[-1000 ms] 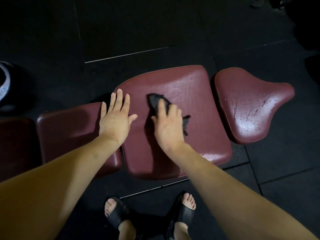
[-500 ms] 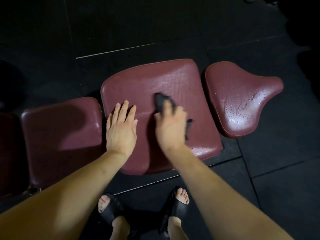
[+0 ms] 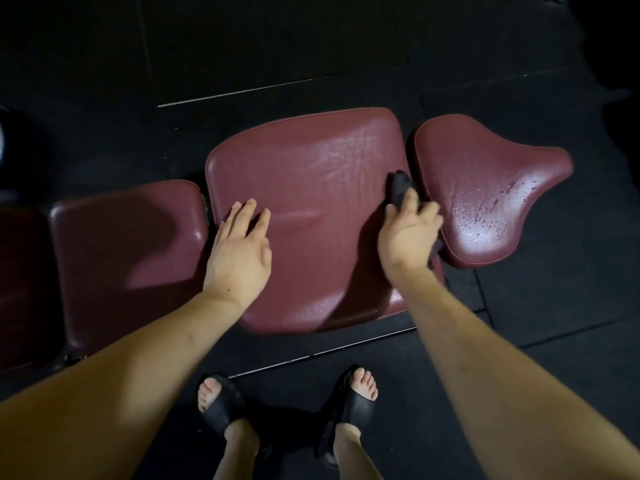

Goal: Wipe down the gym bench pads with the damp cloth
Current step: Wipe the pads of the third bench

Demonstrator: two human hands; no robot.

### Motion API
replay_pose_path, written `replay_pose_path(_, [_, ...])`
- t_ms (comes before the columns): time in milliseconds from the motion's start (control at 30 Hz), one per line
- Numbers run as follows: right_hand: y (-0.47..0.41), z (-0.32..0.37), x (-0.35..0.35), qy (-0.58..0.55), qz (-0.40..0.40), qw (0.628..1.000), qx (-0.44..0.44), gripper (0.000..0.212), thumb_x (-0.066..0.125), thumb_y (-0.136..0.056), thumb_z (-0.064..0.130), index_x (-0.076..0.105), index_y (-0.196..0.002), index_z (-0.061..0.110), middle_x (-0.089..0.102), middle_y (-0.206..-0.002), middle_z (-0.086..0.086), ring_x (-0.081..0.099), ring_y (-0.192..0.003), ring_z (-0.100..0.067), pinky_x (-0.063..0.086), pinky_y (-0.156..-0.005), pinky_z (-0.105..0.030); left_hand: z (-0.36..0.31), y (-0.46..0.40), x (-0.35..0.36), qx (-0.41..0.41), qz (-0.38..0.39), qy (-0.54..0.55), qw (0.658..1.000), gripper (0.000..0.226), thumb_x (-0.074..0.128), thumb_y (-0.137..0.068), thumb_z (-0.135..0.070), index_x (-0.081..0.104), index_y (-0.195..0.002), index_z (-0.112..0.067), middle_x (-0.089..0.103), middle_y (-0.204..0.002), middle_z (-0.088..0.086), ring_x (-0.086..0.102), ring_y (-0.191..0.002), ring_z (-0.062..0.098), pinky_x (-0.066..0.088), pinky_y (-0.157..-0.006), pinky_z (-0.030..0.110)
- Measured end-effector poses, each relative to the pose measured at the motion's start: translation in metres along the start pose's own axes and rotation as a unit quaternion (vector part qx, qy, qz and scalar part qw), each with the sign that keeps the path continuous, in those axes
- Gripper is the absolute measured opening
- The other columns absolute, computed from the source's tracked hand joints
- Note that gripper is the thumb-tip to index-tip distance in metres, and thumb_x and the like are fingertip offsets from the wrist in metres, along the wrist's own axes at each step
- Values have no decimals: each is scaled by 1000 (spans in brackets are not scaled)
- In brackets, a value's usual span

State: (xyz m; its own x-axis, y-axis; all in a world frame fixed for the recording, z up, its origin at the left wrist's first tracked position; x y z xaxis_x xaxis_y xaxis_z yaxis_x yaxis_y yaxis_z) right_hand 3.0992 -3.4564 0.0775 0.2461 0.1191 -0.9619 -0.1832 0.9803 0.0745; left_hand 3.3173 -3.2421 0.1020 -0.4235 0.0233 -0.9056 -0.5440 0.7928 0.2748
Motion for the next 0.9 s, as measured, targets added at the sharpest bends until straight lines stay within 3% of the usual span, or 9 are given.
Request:
replay_pose_path(133, [80,98,4,-23,13,980,-199,54,59,-97,36,54,-142,9,54,-111,-22,50,-93,-38,45,-79,-47,0,4,-3,15,15,-23,999,55,40,-105,-20,34,-160,-15,16,-171,5,8,-159,23,18,-128,46])
replay_pose_path(233, [96,117,2,-35,40,940,-336,54,51,-100,39,52,-146,11,54,-111,-20,49,-92,-38,48,-80,-48,6,16,-6,-15,-6,-45,999,54,43,-104,-19,38,-158,-18,20,-170,4,13,-158,24,20,-127,48])
replay_pose_path(300, [73,85,-2,-23,32,942,-334,55,46,-98,42,55,-144,13,55,-110,-21,51,-91,-40,49,-82,-49,12,27,-8,-46,-20,-44,998,53,45,-102,-21,43,-155,-18,28,-167,4,22,-155,26,25,-125,48])
replay_pose_path(433, [18,0,-10,-35,10,982,-188,53,55,-98,37,55,-144,10,54,-112,-29,52,-95,-49,46,-88,-55,19,45,-2,-71,-7,-28,997,54,42,-103,-24,40,-157,-18,30,-165,2,28,-151,25,30,-123,46])
replay_pose_path(567, [31,12,-2,-35,10,992,-122,51,58,-98,32,55,-141,4,52,-111,-32,52,-96,-49,43,-90,-55,21,60,1,-80,0,3,997,54,38,-106,-25,35,-160,-19,25,-168,-1,26,-153,23,27,-125,43])
replay_pose_path(667, [89,86,6,-29,26,978,-203,52,52,-96,37,57,-138,7,54,-109,-26,52,-95,-43,44,-85,-50,25,76,-2,-98,-10,19,995,53,39,-106,-24,36,-159,-19,31,-166,-1,32,-150,24,26,-124,40])
replay_pose_path(767, [163,157,13,-36,88,919,-383,51,53,-97,36,55,-140,10,54,-111,-20,50,-93,-39,47,-78,-48,41,94,-10,-118,-49,31,991,53,40,-101,-22,48,-152,-13,46,-157,8,44,-143,30,33,-120,43])
replay_pose_path(833, [173,162,11,-36,99,886,-452,50,54,-98,36,56,-140,10,55,-113,-20,50,-93,-39,49,-79,-49,54,105,-13,-133,-59,34,989,55,38,-96,-26,54,-147,-11,52,-151,12,47,-139,33,37,-117,46])
replay_pose_path(900, [148,139,7,-25,82,888,-452,50,52,-97,40,59,-139,12,58,-113,-20,53,-92,-40,49,-82,-48,58,112,-14,-126,-53,32,990,54,39,-96,-26,56,-145,-10,54,-149,12,47,-138,33,38,-117,47])
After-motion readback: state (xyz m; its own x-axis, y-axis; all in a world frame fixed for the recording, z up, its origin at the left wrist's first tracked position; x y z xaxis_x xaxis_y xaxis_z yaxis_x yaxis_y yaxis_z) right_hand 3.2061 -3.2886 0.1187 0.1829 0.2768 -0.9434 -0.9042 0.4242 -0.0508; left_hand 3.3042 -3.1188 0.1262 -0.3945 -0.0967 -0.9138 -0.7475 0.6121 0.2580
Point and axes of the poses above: each hand's wrist, its own y-axis away from the middle knuckle, its own x-axis out of the palm, z = x × y, the point moved 9 cm from there along -y, towards the middle knuckle
